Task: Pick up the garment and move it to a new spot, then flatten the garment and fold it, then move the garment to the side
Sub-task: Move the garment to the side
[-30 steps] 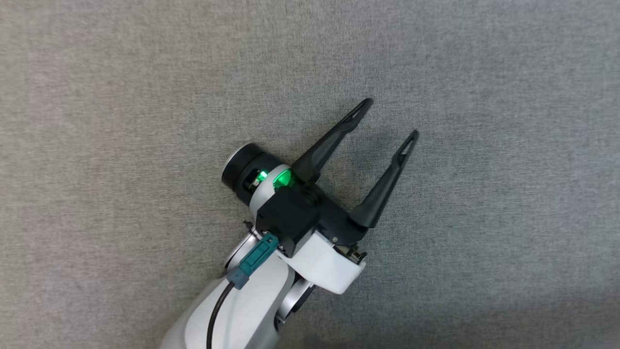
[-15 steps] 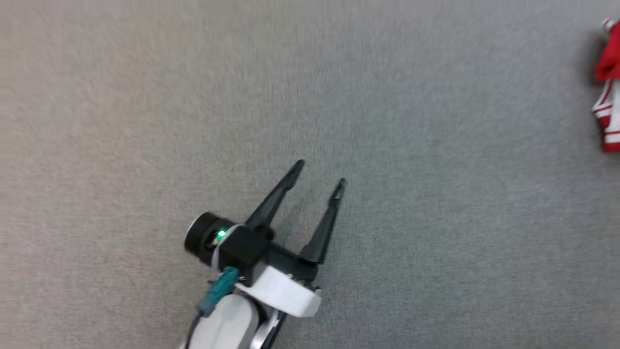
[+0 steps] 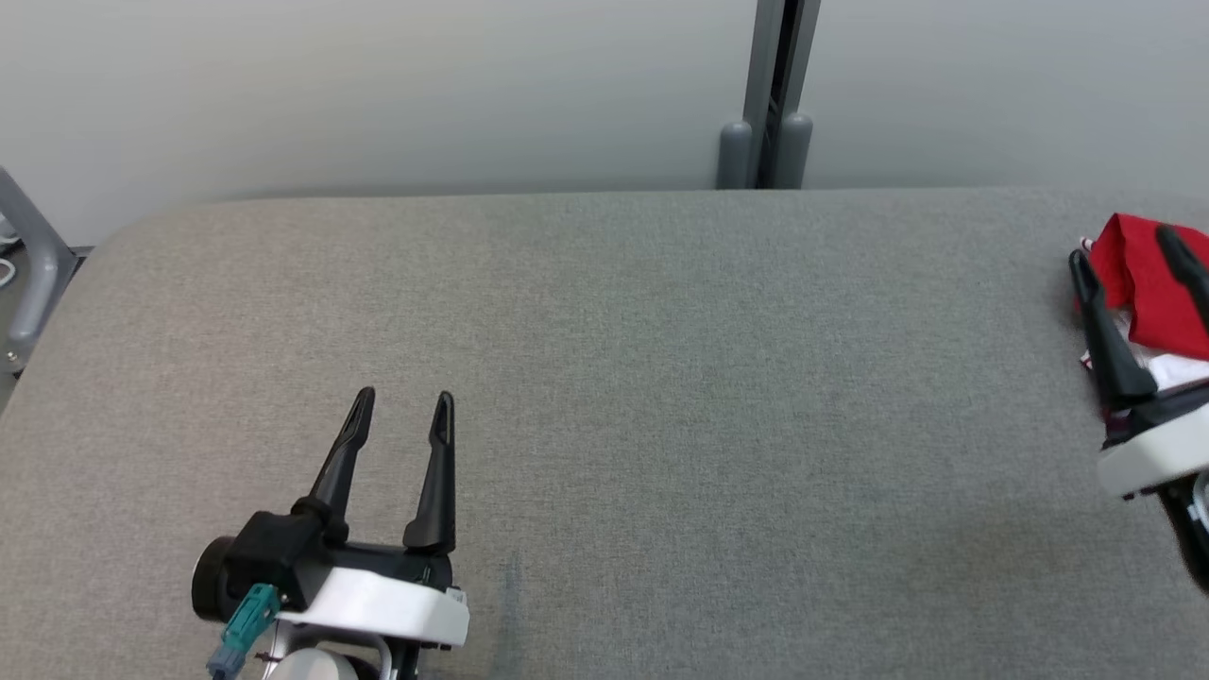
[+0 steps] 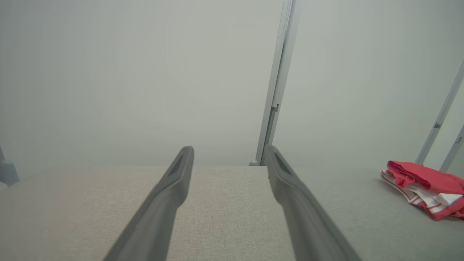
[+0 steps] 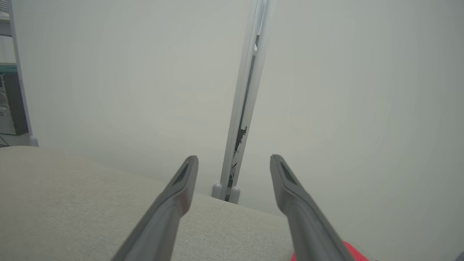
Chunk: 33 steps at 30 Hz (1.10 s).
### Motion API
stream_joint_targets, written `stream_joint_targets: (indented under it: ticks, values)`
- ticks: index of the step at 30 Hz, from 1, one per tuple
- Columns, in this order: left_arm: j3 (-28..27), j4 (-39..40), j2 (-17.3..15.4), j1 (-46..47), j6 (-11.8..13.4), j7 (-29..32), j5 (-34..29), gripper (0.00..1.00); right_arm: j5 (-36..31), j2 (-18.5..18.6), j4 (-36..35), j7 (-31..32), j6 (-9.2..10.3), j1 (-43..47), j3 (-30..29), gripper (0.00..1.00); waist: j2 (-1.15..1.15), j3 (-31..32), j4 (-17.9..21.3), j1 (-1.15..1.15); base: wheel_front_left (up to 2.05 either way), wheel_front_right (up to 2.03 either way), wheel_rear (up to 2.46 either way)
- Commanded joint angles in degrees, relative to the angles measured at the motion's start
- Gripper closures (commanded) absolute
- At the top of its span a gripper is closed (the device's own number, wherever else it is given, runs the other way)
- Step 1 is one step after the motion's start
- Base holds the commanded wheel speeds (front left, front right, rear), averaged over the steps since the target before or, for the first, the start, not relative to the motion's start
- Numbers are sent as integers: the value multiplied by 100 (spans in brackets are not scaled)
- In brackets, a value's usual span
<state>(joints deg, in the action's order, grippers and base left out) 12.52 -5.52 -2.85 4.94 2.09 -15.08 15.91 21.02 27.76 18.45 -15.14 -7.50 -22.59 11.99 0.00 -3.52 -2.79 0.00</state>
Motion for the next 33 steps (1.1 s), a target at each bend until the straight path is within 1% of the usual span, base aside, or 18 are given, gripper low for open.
stream_joint_targets:
  ticks: [1,7,10,11,13,15,22,24,29,33]
  values:
    - [-86,2,-17,-124,-24,2,-26,0,-50,-180,-181,-2,2,270,-164,0,0,232,-159,0,0,0,0]
    - [-399,33,-18,-410,-138,2,33,0,-299,-1008,-727,-2,2,1117,-662,0,0,371,-227,0,0,0,0]
    - [-499,79,-19,-495,-102,2,10,0,-436,-1370,-831,-2,2,1406,-855,0,0,428,-232,0,0,0,0]
    - [-488,40,-17,-559,-134,3,11,0,-489,-1474,-839,-2,2,1489,-910,0,0,446,-232,0,0,0,0]
    - [-435,-85,-17,-637,-294,3,92,0,-534,-1657,-831,-2,2,1660,-946,0,0,482,-242,0,0,0,0]
    - [-492,-144,-29,-634,-338,2,10,0,-563,-1781,-803,-2,2,1797,-992,0,0,507,-240,0,0,0,0]
    - [-562,-152,-20,-728,-243,2,-56,0,-778,-1921,-817,-2,2,2058,-924,0,0,542,-214,0,0,0,0]
    - [-565,-137,-20,-729,-232,2,-70,0,-799,-1940,-816,-2,2,2067,-927,0,0,544,-210,0,0,0,0]
    - [-505,-35,-21,-715,-106,2,-248,0,-853,-1992,-819,-2,2,2072,-890,0,0,551,-193,0,0,0,0]
    - [-459,-18,-21,-699,-36,2,-216,0,-830,-1997,-792,-2,2,2049,-880,0,0,548,-199,0,0,0,0]
